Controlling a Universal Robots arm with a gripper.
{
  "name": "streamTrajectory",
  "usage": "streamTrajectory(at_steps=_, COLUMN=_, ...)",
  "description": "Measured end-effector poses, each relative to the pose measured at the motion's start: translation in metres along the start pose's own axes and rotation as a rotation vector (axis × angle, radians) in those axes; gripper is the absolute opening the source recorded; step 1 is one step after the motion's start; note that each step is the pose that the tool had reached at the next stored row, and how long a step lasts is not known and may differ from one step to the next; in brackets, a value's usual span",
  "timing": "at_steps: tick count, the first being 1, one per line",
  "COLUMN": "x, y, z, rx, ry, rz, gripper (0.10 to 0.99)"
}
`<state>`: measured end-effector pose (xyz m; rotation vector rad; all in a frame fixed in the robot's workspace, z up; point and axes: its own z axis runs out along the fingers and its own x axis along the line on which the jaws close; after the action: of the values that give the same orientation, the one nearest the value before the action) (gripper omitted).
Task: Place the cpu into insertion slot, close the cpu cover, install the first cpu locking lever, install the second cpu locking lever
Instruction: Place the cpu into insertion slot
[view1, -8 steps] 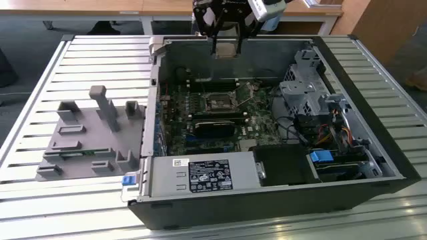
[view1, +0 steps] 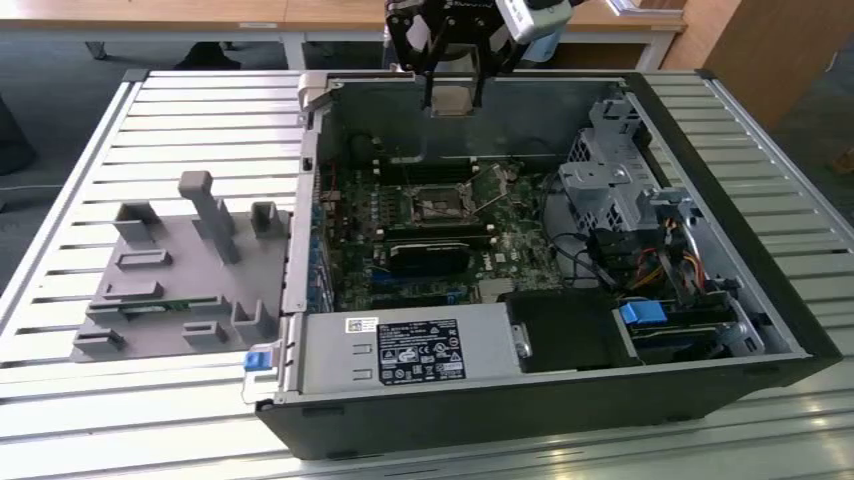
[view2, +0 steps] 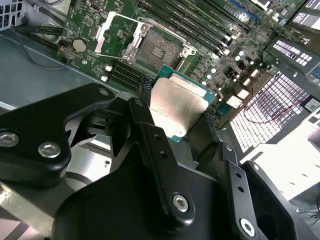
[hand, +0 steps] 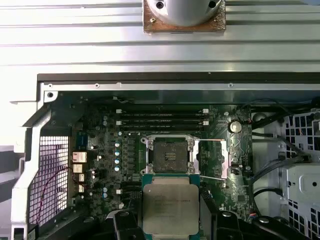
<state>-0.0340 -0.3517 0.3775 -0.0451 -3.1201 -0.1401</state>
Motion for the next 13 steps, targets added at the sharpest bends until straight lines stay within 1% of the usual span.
streamTrajectory(at_steps=13, x=0.0, y=0.0, z=0.0, rx=-0.001, ry=-0.0029, rz=0.032, gripper=0.541)
